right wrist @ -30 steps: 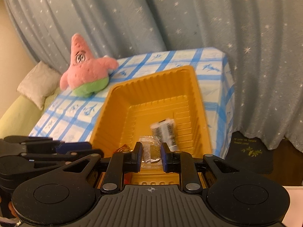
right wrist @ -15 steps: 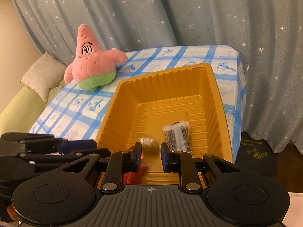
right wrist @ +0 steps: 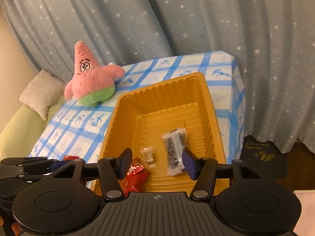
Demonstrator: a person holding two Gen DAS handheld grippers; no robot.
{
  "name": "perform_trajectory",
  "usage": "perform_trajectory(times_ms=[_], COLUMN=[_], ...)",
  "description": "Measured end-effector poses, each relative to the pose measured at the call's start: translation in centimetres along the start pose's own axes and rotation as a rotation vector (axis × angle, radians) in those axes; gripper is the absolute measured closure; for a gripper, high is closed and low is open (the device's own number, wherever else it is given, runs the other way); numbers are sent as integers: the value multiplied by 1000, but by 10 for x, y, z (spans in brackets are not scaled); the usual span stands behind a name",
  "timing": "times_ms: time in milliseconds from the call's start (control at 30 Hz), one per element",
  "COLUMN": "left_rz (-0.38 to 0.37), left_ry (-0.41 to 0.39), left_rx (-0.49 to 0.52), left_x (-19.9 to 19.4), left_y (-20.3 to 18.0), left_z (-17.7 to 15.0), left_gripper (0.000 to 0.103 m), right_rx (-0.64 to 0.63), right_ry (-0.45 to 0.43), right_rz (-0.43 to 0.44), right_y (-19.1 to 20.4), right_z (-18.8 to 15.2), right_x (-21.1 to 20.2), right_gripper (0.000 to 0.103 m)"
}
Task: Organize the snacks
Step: 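Move both grippers over the orange tray and release the candies inside, then withdraw both grippers from the tray back toward the snacks on the tablecloth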
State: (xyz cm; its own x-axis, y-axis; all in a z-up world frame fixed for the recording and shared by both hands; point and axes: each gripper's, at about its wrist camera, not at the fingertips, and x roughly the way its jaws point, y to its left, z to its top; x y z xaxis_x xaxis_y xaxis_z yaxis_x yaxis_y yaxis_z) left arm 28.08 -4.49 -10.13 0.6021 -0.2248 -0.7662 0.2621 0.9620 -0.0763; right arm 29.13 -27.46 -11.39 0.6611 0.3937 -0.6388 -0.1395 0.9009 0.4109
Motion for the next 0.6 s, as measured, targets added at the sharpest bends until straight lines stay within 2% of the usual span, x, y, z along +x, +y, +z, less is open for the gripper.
perform_trajectory(times_ms=[267, 600], left_rz=[7, 35], left_ry=[-30, -52], left_rx=[-17, -43], left_x=[-34, -77], left_y=[4, 14], left_z=[-15, -44], left_gripper=[66, 62], right_rx=[23, 27], right_ry=[-41, -44], right_rz=[-5, -10], right_y=[-1, 10], right_z=[-9, -32], right_x=[-37, -73], right_gripper=[38, 34])
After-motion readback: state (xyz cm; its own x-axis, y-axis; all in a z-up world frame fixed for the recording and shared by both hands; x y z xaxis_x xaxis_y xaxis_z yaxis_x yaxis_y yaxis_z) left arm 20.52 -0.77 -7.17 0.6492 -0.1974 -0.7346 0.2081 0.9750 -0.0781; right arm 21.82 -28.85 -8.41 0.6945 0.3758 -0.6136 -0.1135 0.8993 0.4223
